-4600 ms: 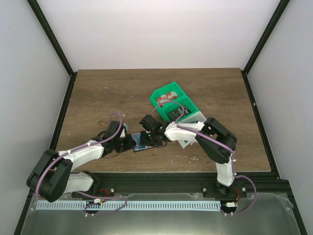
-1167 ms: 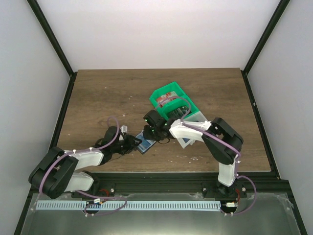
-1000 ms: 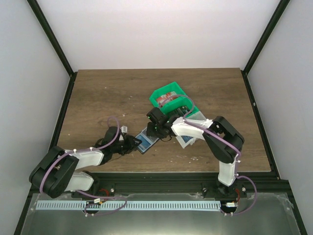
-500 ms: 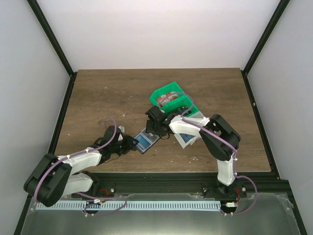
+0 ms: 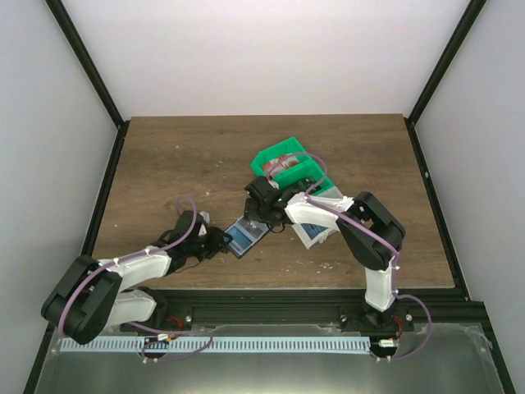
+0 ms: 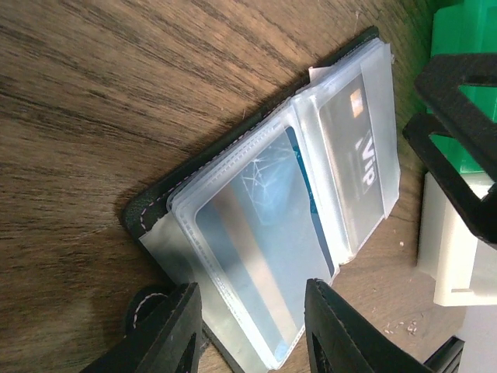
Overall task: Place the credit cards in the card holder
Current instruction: Turn over the card slot in the card holder.
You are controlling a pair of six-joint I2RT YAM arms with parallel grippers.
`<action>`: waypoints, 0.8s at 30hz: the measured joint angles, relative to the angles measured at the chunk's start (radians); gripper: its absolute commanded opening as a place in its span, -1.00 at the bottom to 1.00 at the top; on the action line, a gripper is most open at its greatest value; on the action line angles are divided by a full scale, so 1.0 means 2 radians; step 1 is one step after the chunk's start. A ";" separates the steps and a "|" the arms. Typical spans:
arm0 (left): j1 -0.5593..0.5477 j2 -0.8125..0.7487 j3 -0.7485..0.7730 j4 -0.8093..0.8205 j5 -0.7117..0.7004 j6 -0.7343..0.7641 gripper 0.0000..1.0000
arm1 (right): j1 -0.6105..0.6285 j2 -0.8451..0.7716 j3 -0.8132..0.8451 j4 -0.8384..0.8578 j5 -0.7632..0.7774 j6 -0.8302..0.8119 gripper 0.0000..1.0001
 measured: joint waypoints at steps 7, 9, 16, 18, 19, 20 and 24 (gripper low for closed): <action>0.000 0.000 0.006 -0.010 0.000 0.002 -0.20 | 0.000 0.008 -0.006 -0.007 -0.006 -0.002 0.20; 0.000 0.001 0.006 -0.011 0.000 0.002 -0.23 | 0.000 0.007 -0.012 -0.003 -0.010 -0.004 0.02; 0.000 0.011 0.006 -0.004 0.002 0.001 -0.34 | -0.002 -0.010 -0.041 0.005 -0.037 -0.005 -0.21; 0.000 0.013 0.006 -0.001 0.003 0.001 -0.36 | 0.000 -0.014 -0.045 0.005 -0.039 -0.006 -0.21; 0.000 0.014 0.006 0.000 0.002 0.001 -0.37 | 0.001 -0.015 -0.047 0.005 -0.039 -0.006 -0.21; 0.000 0.014 0.006 0.000 0.002 0.000 -0.38 | 0.003 -0.016 -0.048 0.003 -0.039 -0.006 -0.21; 0.000 0.008 0.006 -0.002 0.002 -0.004 -0.41 | 0.008 -0.018 -0.050 0.004 -0.046 -0.006 -0.21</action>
